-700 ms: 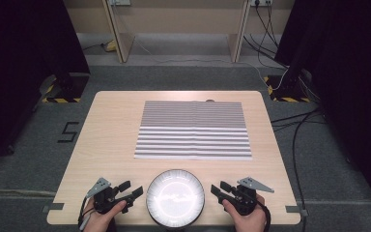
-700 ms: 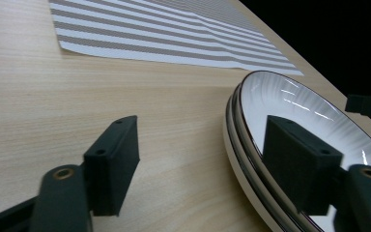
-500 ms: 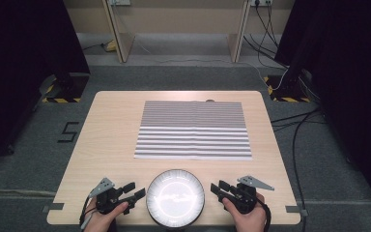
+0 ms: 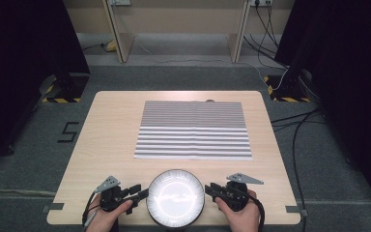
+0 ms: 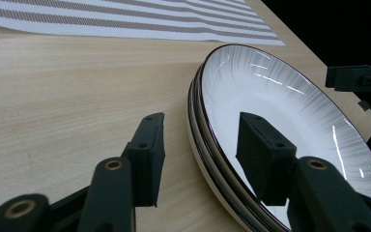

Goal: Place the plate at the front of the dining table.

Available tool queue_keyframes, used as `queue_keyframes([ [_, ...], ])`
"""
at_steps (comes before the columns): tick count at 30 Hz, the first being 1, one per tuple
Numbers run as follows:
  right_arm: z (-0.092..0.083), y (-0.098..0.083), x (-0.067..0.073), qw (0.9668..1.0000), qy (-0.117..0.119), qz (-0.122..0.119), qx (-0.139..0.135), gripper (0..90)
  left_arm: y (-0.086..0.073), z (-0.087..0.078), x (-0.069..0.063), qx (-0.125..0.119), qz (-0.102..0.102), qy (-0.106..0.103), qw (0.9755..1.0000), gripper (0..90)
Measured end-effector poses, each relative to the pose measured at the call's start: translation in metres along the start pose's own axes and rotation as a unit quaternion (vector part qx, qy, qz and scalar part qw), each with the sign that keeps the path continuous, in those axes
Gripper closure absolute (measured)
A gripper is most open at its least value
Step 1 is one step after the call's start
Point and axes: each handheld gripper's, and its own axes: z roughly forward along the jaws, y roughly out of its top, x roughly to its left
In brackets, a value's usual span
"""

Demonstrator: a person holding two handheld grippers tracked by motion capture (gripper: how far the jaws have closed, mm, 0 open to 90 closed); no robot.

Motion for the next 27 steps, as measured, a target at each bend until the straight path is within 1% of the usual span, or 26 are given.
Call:
queue_keyframes([
  [1, 0.001, 0.001, 0.001, 1.0, 0.005, 0.003, 0.004, 72.7, 0.0, 0.001, 0.001, 0.003, -0.006, -0.003, 1.0, 53.4],
  [3, 0.005, 0.002, 0.003, 0.9998, 0.011, 0.0, 0.019, 74.7, 0.001, 0.002, 0.001, 0.008, -0.016, -0.004, 0.9998, 55.3],
  [4, 0.005, 0.002, 0.003, 0.9998, 0.011, 0.0, 0.019, 74.7, 0.001, 0.002, 0.001, 0.008, -0.016, -0.004, 0.9998, 56.5],
  [5, 0.008, 0.003, 0.005, 0.9993, 0.007, -0.004, 0.036, 77.0, 0.002, 0.003, 0.001, 0.016, -0.015, -0.001, 0.9998, 58.1],
  [7, 0.009, 0.003, 0.006, 0.9989, 0.007, -0.005, 0.046, 78.6, 0.004, 0.004, 0.001, 0.023, -0.013, 0.002, 0.9996, 59.2],
  [8, 0.01, 0.004, 0.007, 0.9985, 0.004, -0.004, 0.054, 80.8, 0.004, 0.004, 0.001, 0.024, -0.014, 0.001, 0.9996, 59.5],
  [9, 0.011, 0.004, 0.007, 0.9981, 0.007, 0.001, 0.061, 81.7, 0.005, 0.005, 0.001, 0.025, -0.015, 0.001, 0.9996, 59.8],
  [10, 0.011, 0.004, 0.007, 0.9981, 0.006, 0.003, 0.062, 83.6, 0.005, 0.005, 0.001, 0.028, -0.016, 0.0, 0.9995, 60.7],
  [13, 0.011, 0.006, 0.009, 0.9976, 0.002, 0.005, 0.07, 84.3, 0.006, 0.005, 0.001, 0.031, -0.024, -0.005, 0.9992, 63.7],
  [16, 0.012, 0.01, 0.012, 0.9966, -0.009, 0.002, 0.081, 84.8, 0.006, 0.006, 0.001, 0.032, -0.025, -0.01, 0.9991, 66.6],
  [19, 0.013, 0.011, 0.014, 0.9959, -0.018, 0.009, 0.088, 85.2, 0.006, 0.006, 0.001, 0.035, -0.028, -0.017, 0.9988, 69.6],
  [22, 0.013, 0.012, 0.015, 0.9957, -0.021, 0.011, 0.089, 85.4, 0.006, 0.007, 0.001, 0.039, -0.024, -0.026, 0.9986, 74.3],
  [23, 0.013, 0.012, 0.015, 0.9957, -0.021, 0.011, 0.089, 85.4, 0.006, 0.007, 0.001, 0.039, -0.024, -0.026, 0.9986, 75.4],
  [24, 0.014, 0.014, 0.015, 0.9952, -0.02, 0.017, 0.094, 86.0, 0.007, 0.009, 0.0, 0.041, -0.022, -0.028, 0.9985, 75.3],
  [25, 0.015, 0.015, 0.014, 0.9951, -0.019, 0.018, 0.096, 86.0, 0.007, 0.009, 0.0, 0.041, -0.022, -0.028, 0.9985, 75.1],
  [27, 0.015, 0.016, 0.012, 0.9945, -0.016, 0.025, 0.1, 86.3, 0.007, 0.009, 0.001, 0.042, -0.027, -0.03, 0.9983, 75.1],
])
